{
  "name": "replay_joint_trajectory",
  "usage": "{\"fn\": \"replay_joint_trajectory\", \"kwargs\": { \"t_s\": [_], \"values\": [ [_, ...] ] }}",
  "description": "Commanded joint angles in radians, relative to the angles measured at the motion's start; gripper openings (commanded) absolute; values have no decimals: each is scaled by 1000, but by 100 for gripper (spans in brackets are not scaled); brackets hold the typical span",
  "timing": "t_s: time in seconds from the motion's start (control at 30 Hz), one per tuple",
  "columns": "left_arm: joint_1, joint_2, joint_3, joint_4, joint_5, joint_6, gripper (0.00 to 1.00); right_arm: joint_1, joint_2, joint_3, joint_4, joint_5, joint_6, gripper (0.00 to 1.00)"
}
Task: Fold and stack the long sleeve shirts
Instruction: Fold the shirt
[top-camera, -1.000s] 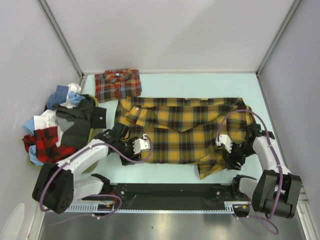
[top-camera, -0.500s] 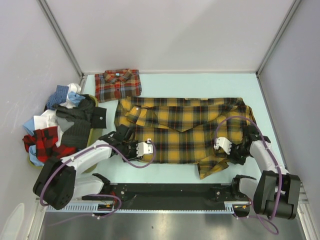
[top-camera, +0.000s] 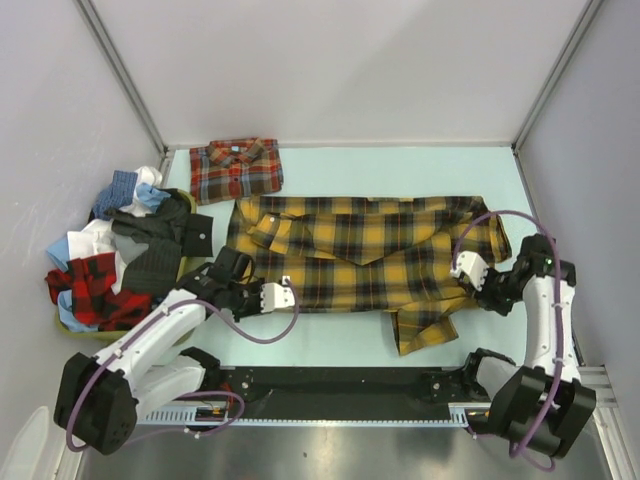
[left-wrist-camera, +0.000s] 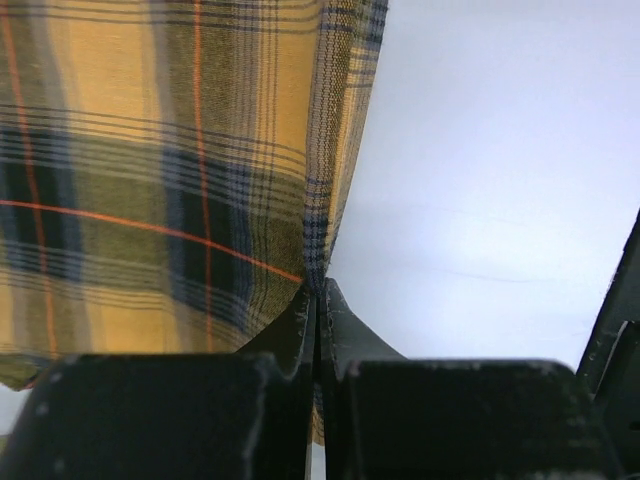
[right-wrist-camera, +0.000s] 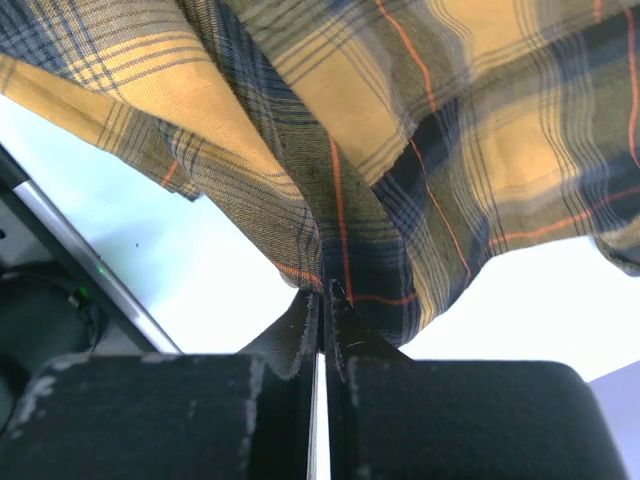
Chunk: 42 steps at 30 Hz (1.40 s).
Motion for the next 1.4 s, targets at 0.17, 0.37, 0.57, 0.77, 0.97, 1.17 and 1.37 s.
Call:
{"fn": "replay_joint_trajectory", "kwargs": {
  "t_s": [0.17, 0.37, 0.57, 0.77, 0.97, 1.17, 1.37],
  "values": [
    [54, 121, 194, -71, 23, -1, 0, -52, 189, 245, -59, -79, -42, 0],
    [100, 235, 349, -67, 11, -8, 0, -7, 311, 368, -36, -98, -8, 0],
    [119, 423, 536, -53, -51, 11, 3, 71, 481, 501, 49, -84, 21, 0],
    [142, 635, 717, -40, -89, 26, 4, 108, 676, 700, 86, -65, 47, 0],
    [163, 796, 854, -48, -104, 40, 7, 138, 830, 826, 79, -58, 41, 0],
    [183, 865, 869, -47, -132, 46, 9, 174, 885, 833, 126, -53, 86, 0],
    [198, 916, 953, -20, -115, -11, 7, 163, 890, 813, 189, -42, 126, 0]
  ]
}}
